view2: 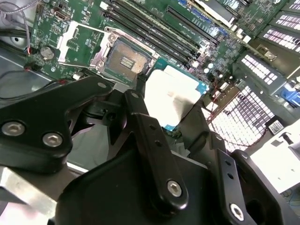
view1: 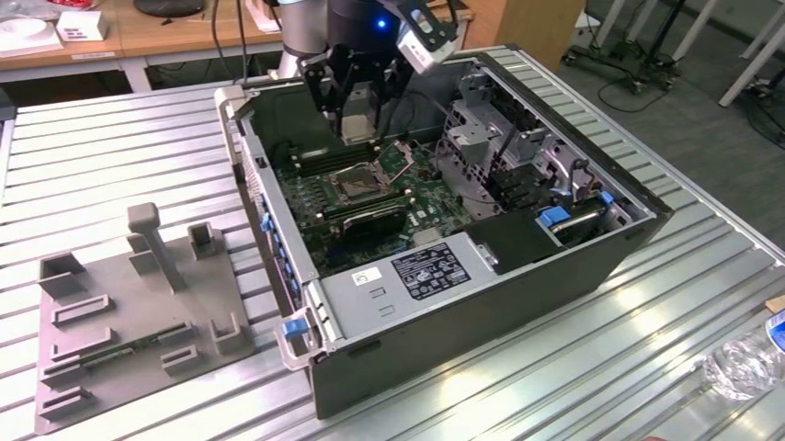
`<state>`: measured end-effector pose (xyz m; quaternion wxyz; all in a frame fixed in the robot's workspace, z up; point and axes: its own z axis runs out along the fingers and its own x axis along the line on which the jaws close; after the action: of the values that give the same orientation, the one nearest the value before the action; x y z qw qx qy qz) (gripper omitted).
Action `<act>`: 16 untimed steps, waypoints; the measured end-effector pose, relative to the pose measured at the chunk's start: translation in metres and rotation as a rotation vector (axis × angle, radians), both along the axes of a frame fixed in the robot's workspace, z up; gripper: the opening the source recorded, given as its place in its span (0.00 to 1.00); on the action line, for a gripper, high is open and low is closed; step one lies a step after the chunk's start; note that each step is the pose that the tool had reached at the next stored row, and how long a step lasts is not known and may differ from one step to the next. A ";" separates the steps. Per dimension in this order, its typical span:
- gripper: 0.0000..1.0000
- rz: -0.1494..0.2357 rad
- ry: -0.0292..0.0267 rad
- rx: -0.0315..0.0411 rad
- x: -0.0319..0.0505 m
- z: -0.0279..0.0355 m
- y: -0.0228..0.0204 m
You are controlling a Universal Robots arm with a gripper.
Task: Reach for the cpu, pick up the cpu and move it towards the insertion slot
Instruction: 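Pick up the cpu and move it towards the insertion slot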
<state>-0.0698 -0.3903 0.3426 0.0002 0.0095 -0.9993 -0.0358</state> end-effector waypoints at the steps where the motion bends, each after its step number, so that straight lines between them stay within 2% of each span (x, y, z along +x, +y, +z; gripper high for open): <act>1: 0.54 0.000 0.0000 0.0001 0.0000 -0.0003 0.0010; 6: 0.54 0.000 0.0000 0.0002 0.0001 -0.0009 0.0049; 16: 0.54 0.000 0.0000 0.0002 0.0000 -0.0009 0.0070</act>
<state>-0.0697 -0.3833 0.3417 0.0002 0.0096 -0.9993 -0.0359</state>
